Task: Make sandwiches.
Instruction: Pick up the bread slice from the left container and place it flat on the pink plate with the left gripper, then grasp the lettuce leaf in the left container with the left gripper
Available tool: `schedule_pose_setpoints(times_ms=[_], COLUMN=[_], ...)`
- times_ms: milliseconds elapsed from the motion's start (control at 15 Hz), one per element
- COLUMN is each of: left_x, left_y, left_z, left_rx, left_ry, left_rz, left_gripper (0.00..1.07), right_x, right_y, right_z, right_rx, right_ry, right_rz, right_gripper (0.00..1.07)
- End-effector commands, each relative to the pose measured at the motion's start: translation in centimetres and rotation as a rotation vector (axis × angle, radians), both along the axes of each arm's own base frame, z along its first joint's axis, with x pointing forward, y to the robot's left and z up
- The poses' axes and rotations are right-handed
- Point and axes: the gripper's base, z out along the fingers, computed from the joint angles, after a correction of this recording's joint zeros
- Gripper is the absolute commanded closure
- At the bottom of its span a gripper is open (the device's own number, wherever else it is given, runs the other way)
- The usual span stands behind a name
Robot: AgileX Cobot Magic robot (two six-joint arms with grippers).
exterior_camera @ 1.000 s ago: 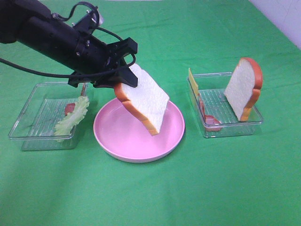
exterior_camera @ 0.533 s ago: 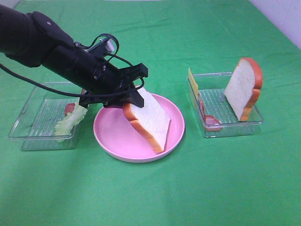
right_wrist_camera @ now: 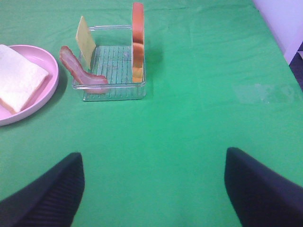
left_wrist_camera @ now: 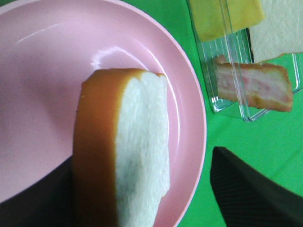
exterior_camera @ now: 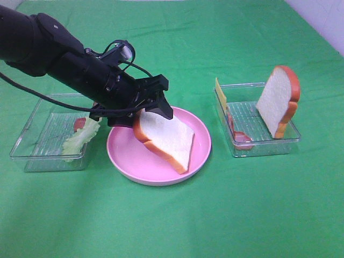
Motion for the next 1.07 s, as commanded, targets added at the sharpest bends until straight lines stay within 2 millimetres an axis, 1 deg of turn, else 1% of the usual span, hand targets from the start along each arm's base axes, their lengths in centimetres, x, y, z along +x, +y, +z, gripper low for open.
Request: schedule_pose_setpoints(times_ms=[67, 267, 333, 467, 533, 600, 667, 733, 800, 933, 1067], left_x=[-0.2, 0.4, 0.9, 1.4, 1.9, 2.1, 2.5, 2.7, 2.8, 3.1, 3.3], left_y=[-0.3, -0.2, 0.1, 0.4, 0.4, 0.4, 0.3, 0.4, 0.5, 1.1, 2.0], left_z=[0.6, 1.7, 2.7, 3.7, 5.2, 5.7, 7.3, 8.0, 9.0, 11.1, 12.3], left_rx=[0.033, 0.1, 0.19, 0.251, 0.28, 0.286, 0.308, 0.32, 0.348, 0.423, 0.509], left_ry=[-0.015, -0.012, -0.001, 0.006, -0.003, -0.012, -0.022, -0.03, -0.022, -0.023, -0.011], left_rz=[-0.092, -0.12, -0.134, -0.128, -0.137, -0.138, -0.146, -0.146, -0.14, -0.118, -0.077], left_gripper=[0.36, 0.36, 0.36, 0.36, 0.36, 0.36, 0.36, 0.36, 0.36, 0.36, 0.36], right_x=[-0.1, -0.1, -0.1, -0.1, -0.1, -0.1, -0.1, -0.1, -0.1, -0.1, -0.1], right_y=[0.0, 0.0, 0.0, 0.0, 0.0, 0.0, 0.0, 0.0, 0.0, 0.0, 0.0], right_z=[0.1, 0.1, 0.1, 0.1, 0.1, 0.1, 0.1, 0.1, 0.1, 0.1, 0.1], right_rx=[-0.014, -0.014, -0.014, -0.014, -0.014, -0.014, -0.014, -0.014, -0.014, -0.014, -0.014], right_ry=[-0.018, -0.018, -0.018, -0.018, -0.018, -0.018, -0.018, -0.018, -0.018, -0.018, -0.018], right_rz=[-0.001, -0.001, -0.001, -0.001, -0.001, -0.001, -0.001, -0.001, -0.001, -0.001, -0.001], right_gripper=[0.3, 0.3, 0.3, 0.3, 0.3, 0.3, 0.3, 0.3, 0.3, 0.3, 0.3])
